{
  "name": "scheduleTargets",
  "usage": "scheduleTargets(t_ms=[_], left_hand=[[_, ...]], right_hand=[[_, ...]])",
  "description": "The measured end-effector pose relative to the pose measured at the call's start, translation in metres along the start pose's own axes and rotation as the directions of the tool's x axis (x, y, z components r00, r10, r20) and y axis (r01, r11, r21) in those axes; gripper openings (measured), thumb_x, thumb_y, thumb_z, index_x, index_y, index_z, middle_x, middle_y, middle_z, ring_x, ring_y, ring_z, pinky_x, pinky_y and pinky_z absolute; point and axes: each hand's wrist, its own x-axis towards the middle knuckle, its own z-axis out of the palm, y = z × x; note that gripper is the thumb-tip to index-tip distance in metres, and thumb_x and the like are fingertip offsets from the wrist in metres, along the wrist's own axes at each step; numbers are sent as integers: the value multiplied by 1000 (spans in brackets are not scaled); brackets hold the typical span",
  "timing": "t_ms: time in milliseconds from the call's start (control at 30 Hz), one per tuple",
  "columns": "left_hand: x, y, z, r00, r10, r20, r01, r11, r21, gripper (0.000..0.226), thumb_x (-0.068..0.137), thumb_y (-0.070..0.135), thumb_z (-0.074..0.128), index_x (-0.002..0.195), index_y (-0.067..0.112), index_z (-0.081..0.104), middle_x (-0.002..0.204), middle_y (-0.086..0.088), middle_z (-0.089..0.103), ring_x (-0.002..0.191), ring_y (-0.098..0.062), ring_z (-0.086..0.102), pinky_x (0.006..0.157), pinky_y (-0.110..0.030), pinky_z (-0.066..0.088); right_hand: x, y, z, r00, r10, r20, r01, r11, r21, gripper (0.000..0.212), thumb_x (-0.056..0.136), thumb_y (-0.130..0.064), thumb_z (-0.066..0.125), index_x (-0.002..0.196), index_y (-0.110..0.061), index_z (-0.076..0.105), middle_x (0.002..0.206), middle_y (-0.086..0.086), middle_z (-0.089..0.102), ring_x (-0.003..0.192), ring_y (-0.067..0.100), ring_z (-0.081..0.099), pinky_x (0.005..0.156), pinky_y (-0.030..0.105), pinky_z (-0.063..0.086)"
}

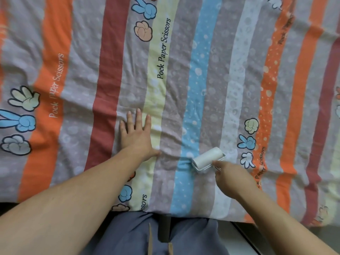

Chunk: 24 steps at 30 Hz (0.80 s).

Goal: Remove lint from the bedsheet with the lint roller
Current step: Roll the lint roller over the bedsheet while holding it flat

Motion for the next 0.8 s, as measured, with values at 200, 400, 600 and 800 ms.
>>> scheduleTargets(t_ms=[200, 400, 600, 800], left_hand=[[8, -13, -3, 997, -58, -54, 57, 998, -8, 101, 92, 74, 40, 158, 29, -22, 161, -5, -38, 148, -44, -29, 123, -60, -2], [18, -31, -4, 984, -163, -73, 161, 986, -37, 123, 81, 79, 53, 156, 23, -27, 161, -8, -36, 149, -39, -30, 124, -55, -6], [23, -34, -2, 988, -137, -71, 136, 990, -31, 128, 80, 77, 57, 156, 17, -27, 162, -14, -34, 148, -43, -29, 123, -58, -5], [19, -32, -11, 992, -123, 7, 123, 992, -17, 141, 74, 76, 68, 154, 14, -30, 159, -17, -38, 146, -45, -32, 122, -58, -6]], right_hand=[[1, -49, -64, 969, -117, -219, 134, 989, 67, 43, 97, -28, 42, 137, -40, 44, 120, 8, 65, 104, 31, 60, 81, 38, 51], [69, -143, -84, 912, -263, -314, 321, 936, 147, 52, 97, -23, 40, 148, -35, 31, 125, 14, 60, 107, 37, 56, 81, 40, 46], [64, -139, -42, 944, -198, -264, 240, 962, 134, 51, 96, -21, 40, 145, -35, 35, 118, 14, 62, 105, 35, 58, 75, 36, 42], [20, -87, 4, 990, -105, -90, 111, 992, 62, 56, 96, -20, 38, 148, -38, 29, 115, 10, 64, 101, 30, 61, 73, 35, 45]])
